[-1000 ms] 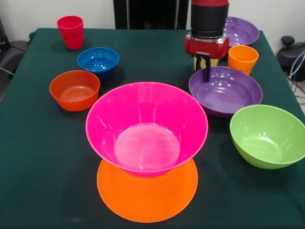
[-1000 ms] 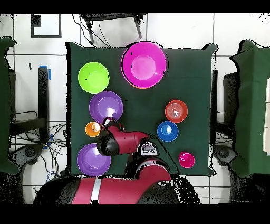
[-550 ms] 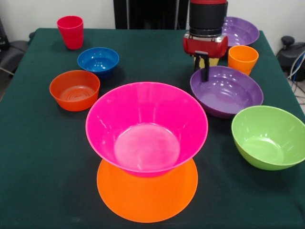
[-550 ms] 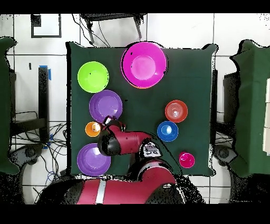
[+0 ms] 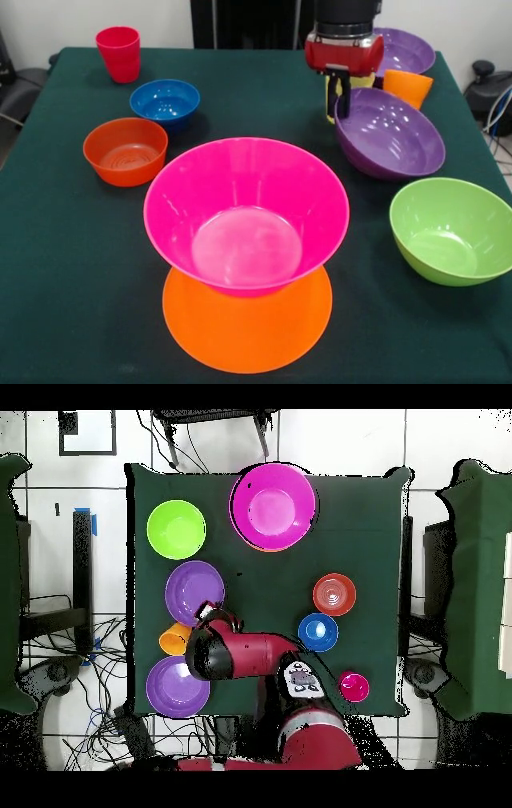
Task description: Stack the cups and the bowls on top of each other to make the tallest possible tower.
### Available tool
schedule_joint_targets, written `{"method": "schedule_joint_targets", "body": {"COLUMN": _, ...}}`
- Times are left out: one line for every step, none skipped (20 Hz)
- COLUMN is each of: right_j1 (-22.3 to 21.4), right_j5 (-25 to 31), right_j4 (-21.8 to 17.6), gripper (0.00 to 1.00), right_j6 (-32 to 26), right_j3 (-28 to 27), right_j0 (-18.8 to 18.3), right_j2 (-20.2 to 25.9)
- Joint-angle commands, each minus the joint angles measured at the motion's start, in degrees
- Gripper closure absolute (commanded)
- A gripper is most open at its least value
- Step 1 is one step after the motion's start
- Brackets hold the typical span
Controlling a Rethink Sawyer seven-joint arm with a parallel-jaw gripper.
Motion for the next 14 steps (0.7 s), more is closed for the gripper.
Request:
{"method": "schedule_joint_targets", "body": {"right_j1": -6.36, "right_j5": 11.94, "right_j4": 4.11, "gripper": 1.00, "right_j6": 5.81, "right_j3": 3.55, "right_j0": -3.13, "right_j2": 10.30}}
{"method": "schedule_joint_targets", "body": {"right_j1": -7.50, "right_j5": 13.41, "right_j4": 4.51, "gripper": 1.00, "right_j6": 5.36, "right_j3": 3.85, "right_j0": -4.08, "right_j2": 11.42}}
{"method": "schedule_joint_targets", "body": {"right_j1": -8.34, "right_j5": 14.85, "right_j4": 4.93, "gripper": 1.00, "right_j6": 4.88, "right_j3": 3.91, "right_j0": -4.80, "right_j2": 12.17}}
{"method": "schedule_joint_targets", "body": {"right_j1": -9.25, "right_j5": 15.81, "right_j4": 5.24, "gripper": 1.00, "right_j6": 4.55, "right_j3": 4.07, "right_j0": -5.36, "right_j2": 12.91}}
{"method": "schedule_joint_targets", "body": {"right_j1": -10.00, "right_j5": 16.63, "right_j4": 5.57, "gripper": 1.00, "right_j6": 4.30, "right_j3": 4.02, "right_j0": -5.78, "right_j2": 13.31}}
{"method": "schedule_joint_targets", "body": {"right_j1": -10.55, "right_j5": 16.78, "right_j4": 5.66, "gripper": 1.00, "right_j6": 4.11, "right_j3": 4.06, "right_j0": -6.60, "right_j2": 14.11}}
{"method": "schedule_joint_targets", "body": {"right_j1": -11.06, "right_j5": 17.43, "right_j4": 5.51, "gripper": 1.00, "right_j6": 3.35, "right_j3": 3.50, "right_j0": -7.09, "right_j2": 14.35}}
{"method": "schedule_joint_targets", "body": {"right_j1": -11.93, "right_j5": 19.10, "right_j4": 5.95, "gripper": 1.00, "right_j6": 2.66, "right_j3": 3.16, "right_j0": -7.93, "right_j2": 15.20}}
{"method": "schedule_joint_targets", "body": {"right_j1": -12.48, "right_j5": 20.03, "right_j4": 6.29, "gripper": 1.00, "right_j6": 2.21, "right_j3": 2.83, "right_j0": -8.77, "right_j2": 15.98}}
{"method": "schedule_joint_targets", "body": {"right_j1": -13.10, "right_j5": 20.97, "right_j4": 6.48, "gripper": 1.00, "right_j6": 1.62, "right_j3": 2.27, "right_j0": -9.38, "right_j2": 16.51}}
{"method": "schedule_joint_targets", "body": {"right_j1": -13.73, "right_j5": 21.91, "right_j4": 6.68, "gripper": 1.00, "right_j6": 1.03, "right_j3": 1.71, "right_j0": -9.99, "right_j2": 17.04}}
{"method": "schedule_joint_targets", "body": {"right_j1": -13.65, "right_j5": 21.66, "right_j4": 6.60, "gripper": 1.00, "right_j6": 0.69, "right_j3": 1.65, "right_j0": -10.85, "right_j2": 18.21}}
{"method": "schedule_joint_targets", "body": {"right_j1": -13.70, "right_j5": 22.29, "right_j4": 6.63, "gripper": 1.00, "right_j6": -0.07, "right_j3": 0.61, "right_j0": -11.70, "right_j2": 19.03}}
{"method": "schedule_joint_targets", "body": {"right_j1": -13.74, "right_j5": 22.91, "right_j4": 6.66, "gripper": 1.00, "right_j6": -0.83, "right_j3": -0.44, "right_j0": -12.55, "right_j2": 19.86}}
